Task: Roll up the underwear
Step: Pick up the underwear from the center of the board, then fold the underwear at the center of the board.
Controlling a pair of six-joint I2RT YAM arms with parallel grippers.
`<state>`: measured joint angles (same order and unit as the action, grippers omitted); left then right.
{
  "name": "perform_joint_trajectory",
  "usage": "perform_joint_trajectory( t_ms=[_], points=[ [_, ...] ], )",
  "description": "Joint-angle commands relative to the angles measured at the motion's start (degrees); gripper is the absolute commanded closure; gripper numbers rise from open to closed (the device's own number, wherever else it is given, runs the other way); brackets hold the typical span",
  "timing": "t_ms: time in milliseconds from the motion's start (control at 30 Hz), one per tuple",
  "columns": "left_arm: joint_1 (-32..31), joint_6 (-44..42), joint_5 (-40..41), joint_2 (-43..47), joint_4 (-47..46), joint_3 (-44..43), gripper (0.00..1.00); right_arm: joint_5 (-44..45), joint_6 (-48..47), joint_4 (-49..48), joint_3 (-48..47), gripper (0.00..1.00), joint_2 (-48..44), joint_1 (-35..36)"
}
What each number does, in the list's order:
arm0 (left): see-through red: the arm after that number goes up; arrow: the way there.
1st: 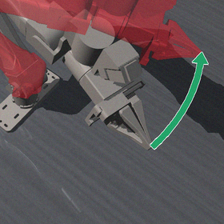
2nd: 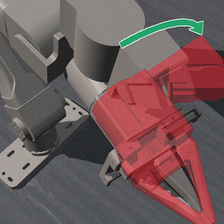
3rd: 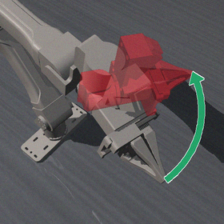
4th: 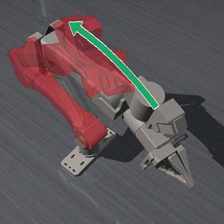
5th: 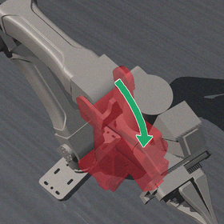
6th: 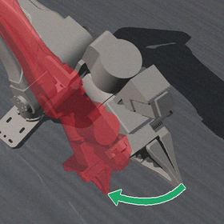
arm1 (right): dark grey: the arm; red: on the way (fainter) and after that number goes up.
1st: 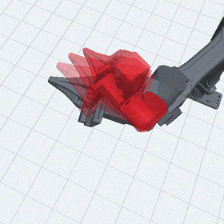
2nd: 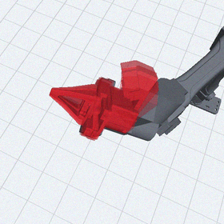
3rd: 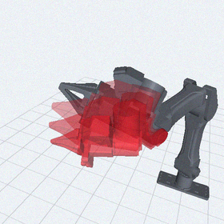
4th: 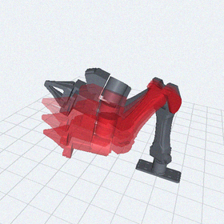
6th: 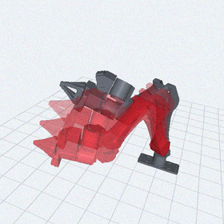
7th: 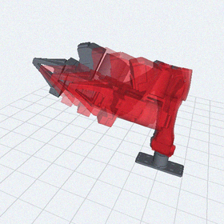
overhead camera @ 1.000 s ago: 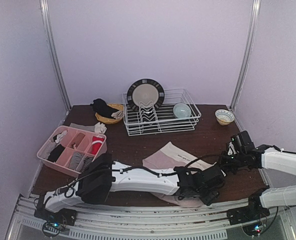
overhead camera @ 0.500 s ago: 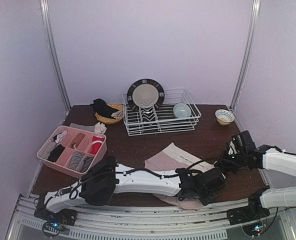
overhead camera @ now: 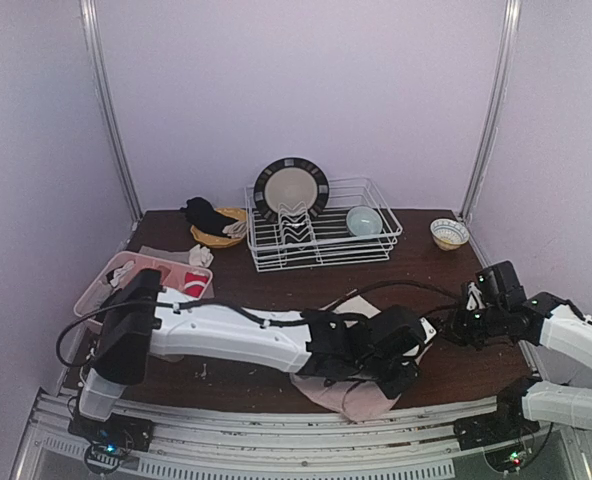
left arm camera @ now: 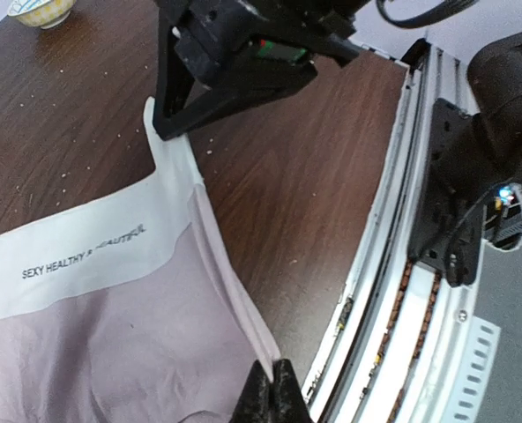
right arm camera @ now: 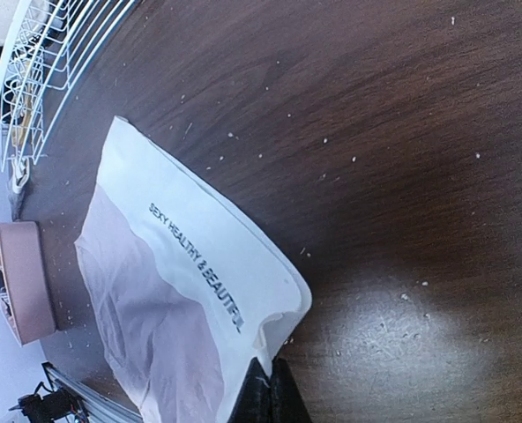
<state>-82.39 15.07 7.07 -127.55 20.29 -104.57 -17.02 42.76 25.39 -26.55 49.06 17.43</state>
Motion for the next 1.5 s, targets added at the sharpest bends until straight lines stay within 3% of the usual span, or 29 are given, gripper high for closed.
perform_joint_trajectory(
  t_ms=[0,467,700,800,1000,1467],
  points=[
    [2.0,3.0,-7.7,6.9,-2.9,8.5,1.0,0.5,2.9,1.0,-3.6,1.0,-0.1,0.1],
    [9.7,5.6,-18.3,16.6,-7.7,21.3,1.0,2.8,7.7,-6.0,-11.4,1.0,11.1,4.1],
    [13.6,5.6,-19.3,20.1,-7.6,25.8,1.0,6.3,10.4,-10.5,-17.0,1.0,20.1,7.9],
    [15.3,5.7,-19.0,21.4,-7.2,28.1,1.0,7.9,11.7,-12.7,-19.2,1.0,23.9,8.9],
    [17.0,4.4,-10.3,22.4,-0.7,28.1,1.0,9.7,12.9,-15.3,-24.9,1.0,31.9,11.3],
    [22.9,2.9,-7.6,18.6,0.3,28.8,1.0,11.8,12.8,-18.0,-35.2,1.0,49.4,12.6]
  ],
)
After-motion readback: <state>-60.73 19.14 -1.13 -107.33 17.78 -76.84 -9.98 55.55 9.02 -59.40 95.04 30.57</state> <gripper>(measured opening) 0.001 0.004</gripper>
